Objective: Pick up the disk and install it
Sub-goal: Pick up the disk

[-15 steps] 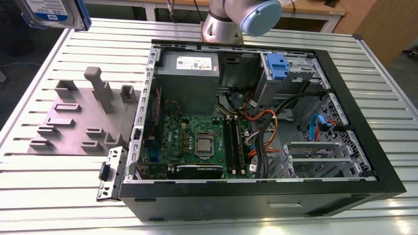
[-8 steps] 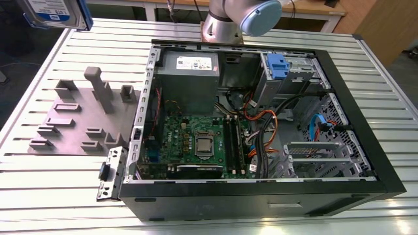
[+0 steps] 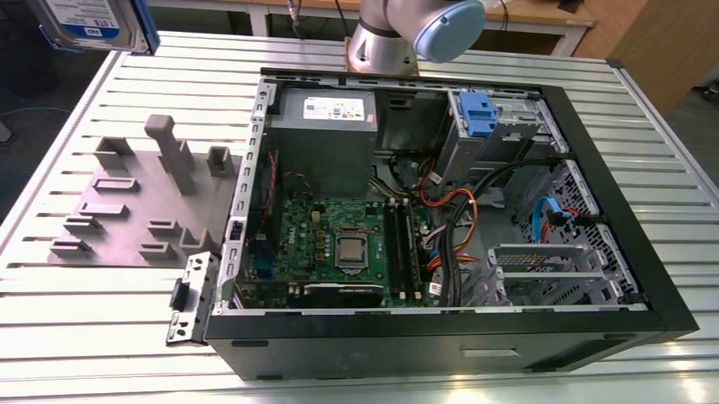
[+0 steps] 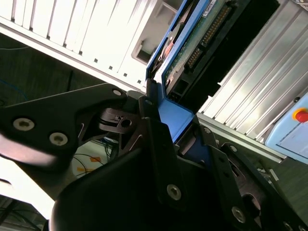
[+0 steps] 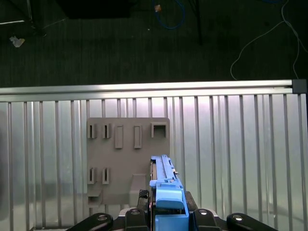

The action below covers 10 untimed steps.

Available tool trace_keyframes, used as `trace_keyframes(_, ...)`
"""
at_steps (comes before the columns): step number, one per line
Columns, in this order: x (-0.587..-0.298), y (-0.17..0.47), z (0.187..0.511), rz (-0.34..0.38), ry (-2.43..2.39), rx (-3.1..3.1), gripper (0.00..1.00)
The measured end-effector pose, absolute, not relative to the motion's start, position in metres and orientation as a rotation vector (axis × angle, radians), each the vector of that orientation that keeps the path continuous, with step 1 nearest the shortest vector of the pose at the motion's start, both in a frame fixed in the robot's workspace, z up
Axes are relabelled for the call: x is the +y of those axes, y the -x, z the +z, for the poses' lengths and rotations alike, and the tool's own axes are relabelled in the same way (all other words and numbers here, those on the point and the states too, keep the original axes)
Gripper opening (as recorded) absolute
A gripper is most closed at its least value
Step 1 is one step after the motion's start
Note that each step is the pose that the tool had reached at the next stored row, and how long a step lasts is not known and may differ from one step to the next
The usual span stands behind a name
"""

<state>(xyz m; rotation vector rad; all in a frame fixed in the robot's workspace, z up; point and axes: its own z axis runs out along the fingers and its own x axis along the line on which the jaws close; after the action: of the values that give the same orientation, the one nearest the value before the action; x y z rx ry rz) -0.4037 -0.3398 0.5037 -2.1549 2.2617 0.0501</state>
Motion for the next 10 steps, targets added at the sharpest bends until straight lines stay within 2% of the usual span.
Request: trace_keyframes(10,-0.3417,0.3987,0.5037,0.049,2.155,2.262,0.37)
